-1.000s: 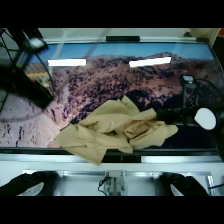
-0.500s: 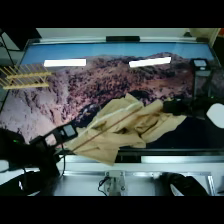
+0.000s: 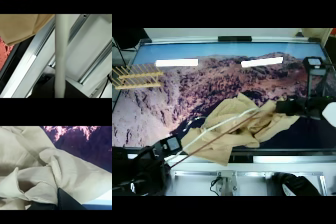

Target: Fold the shirts.

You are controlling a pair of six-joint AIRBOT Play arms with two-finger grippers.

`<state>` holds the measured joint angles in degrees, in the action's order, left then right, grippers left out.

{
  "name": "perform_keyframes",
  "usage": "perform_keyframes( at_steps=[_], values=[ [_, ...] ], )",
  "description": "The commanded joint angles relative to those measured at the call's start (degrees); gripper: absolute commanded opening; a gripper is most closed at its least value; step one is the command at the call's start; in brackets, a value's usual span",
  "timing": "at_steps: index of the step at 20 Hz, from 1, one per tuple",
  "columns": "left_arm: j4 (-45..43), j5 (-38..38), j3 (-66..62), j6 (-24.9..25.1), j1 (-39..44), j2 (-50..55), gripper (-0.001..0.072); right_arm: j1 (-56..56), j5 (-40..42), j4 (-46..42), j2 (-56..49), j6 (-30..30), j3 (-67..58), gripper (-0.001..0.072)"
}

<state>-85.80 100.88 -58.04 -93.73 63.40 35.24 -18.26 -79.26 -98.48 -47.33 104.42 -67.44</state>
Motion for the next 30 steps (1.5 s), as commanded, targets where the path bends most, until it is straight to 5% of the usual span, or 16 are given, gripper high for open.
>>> perform_keyframes(
  at_steps=[1,6,12,17,21,25,30],
  values=[
    [3.8,0.3,0.1,-0.5,0.5,-2.3,0.0045,0.0,-0.5,0.0,0.0,1.2,-0.1,0.0060],
    [3.5,-4.4,3.8,1.0,3.7,-1.6,0.0045,0.0,-0.5,0.1,0.0,1.3,-0.1,0.0060],
    [2.4,-26.9,10.7,-1.5,3.3,9.3,0.0045,0.0,-0.2,7.1,1.3,-0.8,-0.3,0.0060],
    [2.2,-34.5,5.6,-2.1,1.4,23.5,0.0045,0.0,2.0,18.3,4.2,-9.0,-7.4,0.0059],
    [1.8,-45.9,-4.3,-2.0,-1.7,27.3,0.0046,0.0,2.2,27.3,4.5,-10.0,-13.0,0.0060],
    [1.9,-41.9,-10.7,1.5,-5.7,31.2,0.0046,-0.1,6.5,38.9,4.5,-13.0,-13.1,0.0060],
    [3.3,-35.9,-10.9,7.7,-3.9,32.2,0.0045,0.0,7.6,33.9,3.9,-13.1,-13.1,0.0060]
  ],
)
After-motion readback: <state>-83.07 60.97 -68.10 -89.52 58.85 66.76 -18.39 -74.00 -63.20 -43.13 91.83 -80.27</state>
